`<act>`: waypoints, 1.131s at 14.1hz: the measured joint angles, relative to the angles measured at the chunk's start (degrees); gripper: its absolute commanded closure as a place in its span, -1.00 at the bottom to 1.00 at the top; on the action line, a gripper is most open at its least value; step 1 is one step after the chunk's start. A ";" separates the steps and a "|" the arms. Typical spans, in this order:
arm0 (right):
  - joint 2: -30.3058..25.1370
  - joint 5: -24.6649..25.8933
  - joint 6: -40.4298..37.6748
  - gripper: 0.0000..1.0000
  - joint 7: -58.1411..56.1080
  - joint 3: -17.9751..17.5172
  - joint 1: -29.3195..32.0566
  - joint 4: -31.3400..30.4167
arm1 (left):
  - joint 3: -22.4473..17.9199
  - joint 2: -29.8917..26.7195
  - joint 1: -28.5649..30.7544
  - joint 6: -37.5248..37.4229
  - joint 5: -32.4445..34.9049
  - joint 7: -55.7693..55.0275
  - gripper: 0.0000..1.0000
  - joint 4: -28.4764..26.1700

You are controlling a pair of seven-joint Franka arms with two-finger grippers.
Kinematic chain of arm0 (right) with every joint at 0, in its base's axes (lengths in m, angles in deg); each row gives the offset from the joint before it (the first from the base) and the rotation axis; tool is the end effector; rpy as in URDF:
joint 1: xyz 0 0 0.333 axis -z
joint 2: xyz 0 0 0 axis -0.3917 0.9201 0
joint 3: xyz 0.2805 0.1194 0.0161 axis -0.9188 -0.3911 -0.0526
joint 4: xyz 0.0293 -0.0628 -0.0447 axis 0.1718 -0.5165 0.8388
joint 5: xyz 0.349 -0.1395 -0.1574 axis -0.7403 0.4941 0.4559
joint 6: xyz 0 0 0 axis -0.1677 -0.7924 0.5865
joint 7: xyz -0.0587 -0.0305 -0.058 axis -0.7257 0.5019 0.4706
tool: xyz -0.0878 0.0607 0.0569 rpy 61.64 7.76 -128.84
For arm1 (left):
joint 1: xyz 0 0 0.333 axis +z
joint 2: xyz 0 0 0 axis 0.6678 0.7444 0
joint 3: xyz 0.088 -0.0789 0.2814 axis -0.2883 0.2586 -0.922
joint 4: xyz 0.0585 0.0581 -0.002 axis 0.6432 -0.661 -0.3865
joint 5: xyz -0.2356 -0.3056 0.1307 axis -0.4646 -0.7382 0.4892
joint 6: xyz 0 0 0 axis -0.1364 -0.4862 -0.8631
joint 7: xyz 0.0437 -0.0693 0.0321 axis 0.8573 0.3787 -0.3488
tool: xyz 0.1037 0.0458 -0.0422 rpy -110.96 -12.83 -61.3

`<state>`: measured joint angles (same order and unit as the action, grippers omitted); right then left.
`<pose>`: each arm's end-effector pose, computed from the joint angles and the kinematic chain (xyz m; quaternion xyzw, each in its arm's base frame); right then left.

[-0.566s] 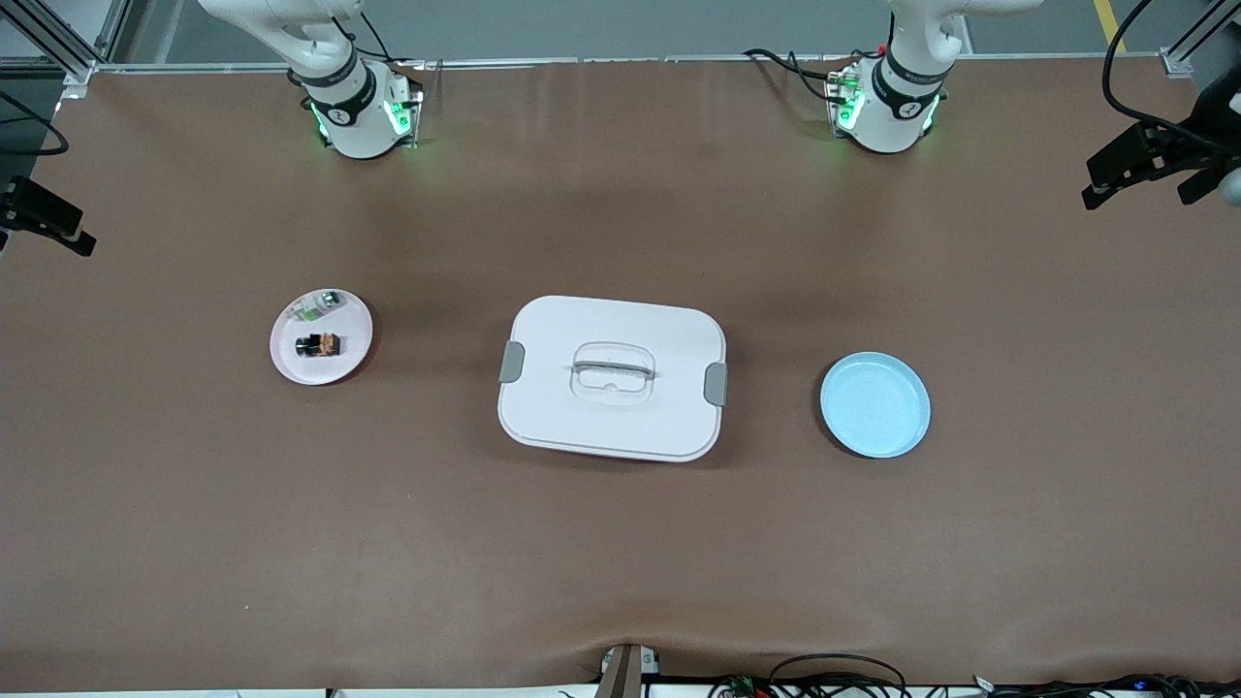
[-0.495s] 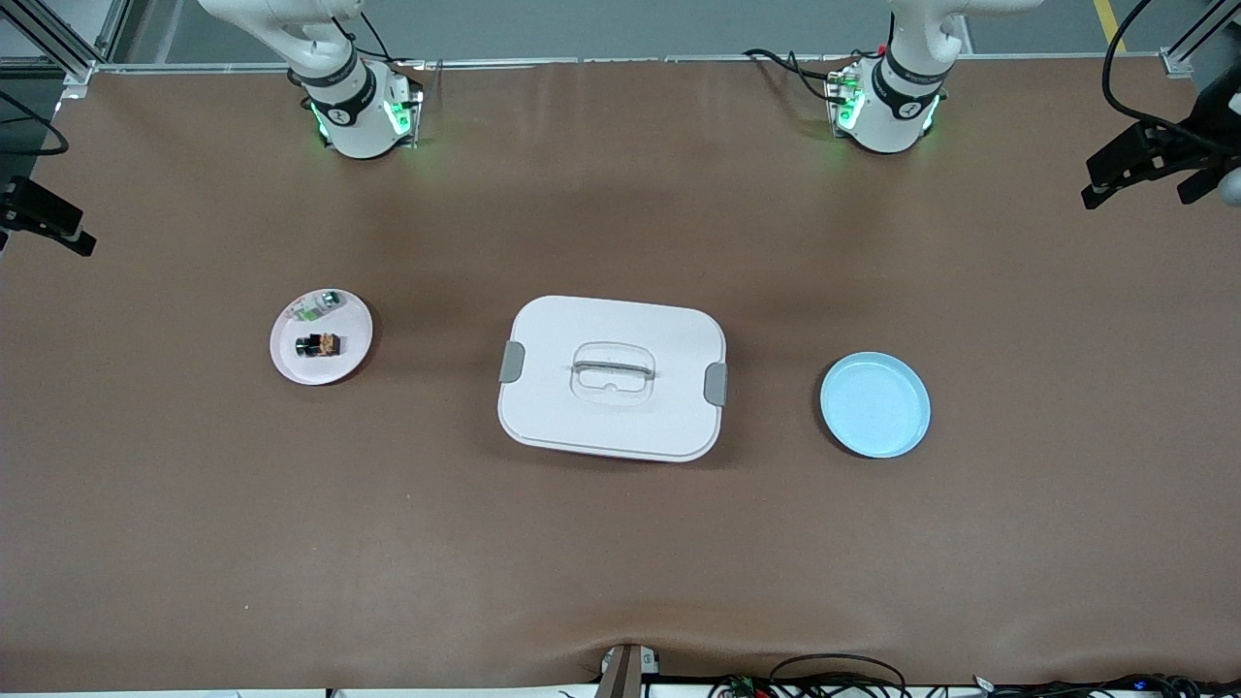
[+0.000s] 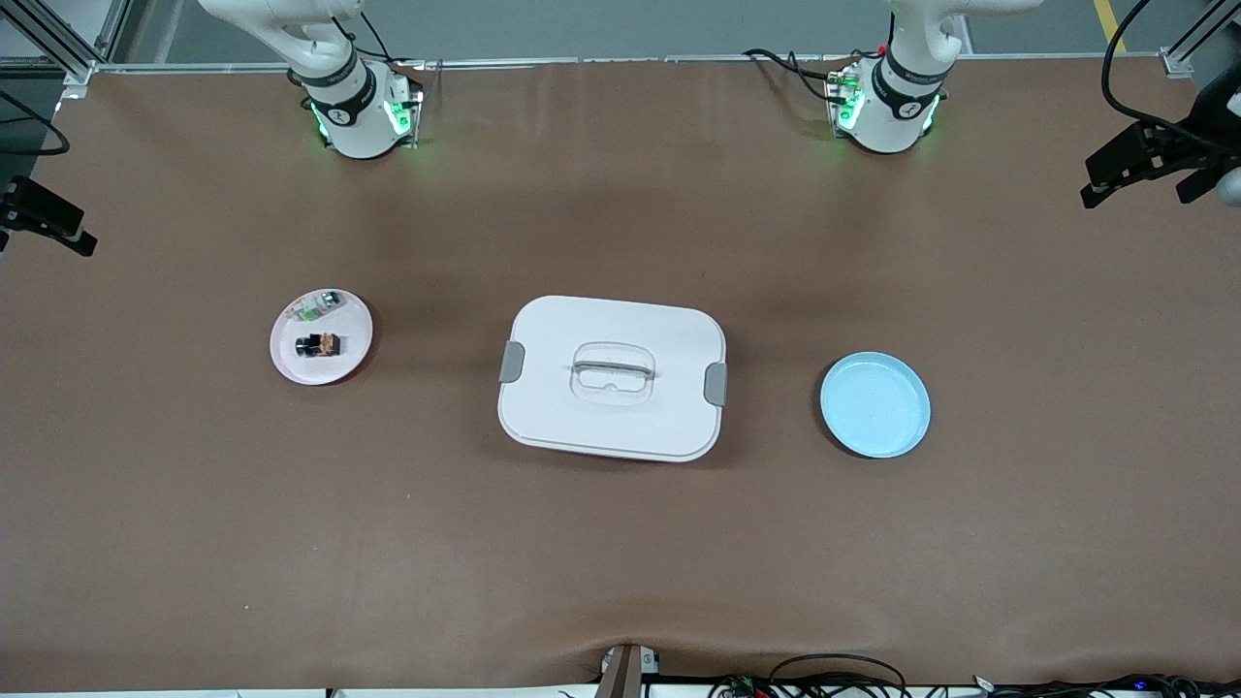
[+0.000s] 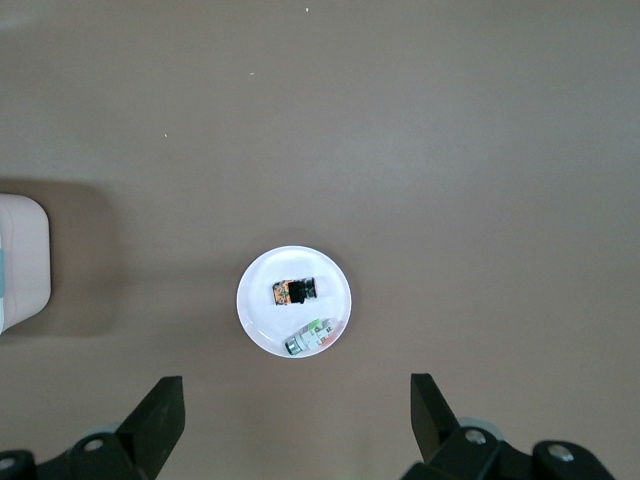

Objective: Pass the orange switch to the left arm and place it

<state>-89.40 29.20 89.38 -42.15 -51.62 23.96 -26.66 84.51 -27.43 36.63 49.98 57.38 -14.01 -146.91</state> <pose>0.5506 -0.0630 0.6282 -0.9994 0.0332 -0.0126 0.0015 0.5285 -0.0257 0.6535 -0.9997 -0.0146 0.0064 0.0159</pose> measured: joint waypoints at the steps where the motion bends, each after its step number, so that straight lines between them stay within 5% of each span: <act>1: 0.00 0.00 0.00 -1.00 0.00 0.00 0.00 0.00 | 0.00 0.06 0.00 -0.02 0.16 0.00 -1.00 0.00; 16: 3.34 0.04 -0.36 -1.00 -0.05 -0.27 -0.95 -0.12 | 0.04 0.81 0.03 -0.76 0.22 0.02 -1.00 -0.01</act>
<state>-86.06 29.24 89.01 -42.20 -51.90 23.01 -26.78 84.54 -26.62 36.65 49.21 57.60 -13.99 -146.91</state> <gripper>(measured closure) 0.000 0.000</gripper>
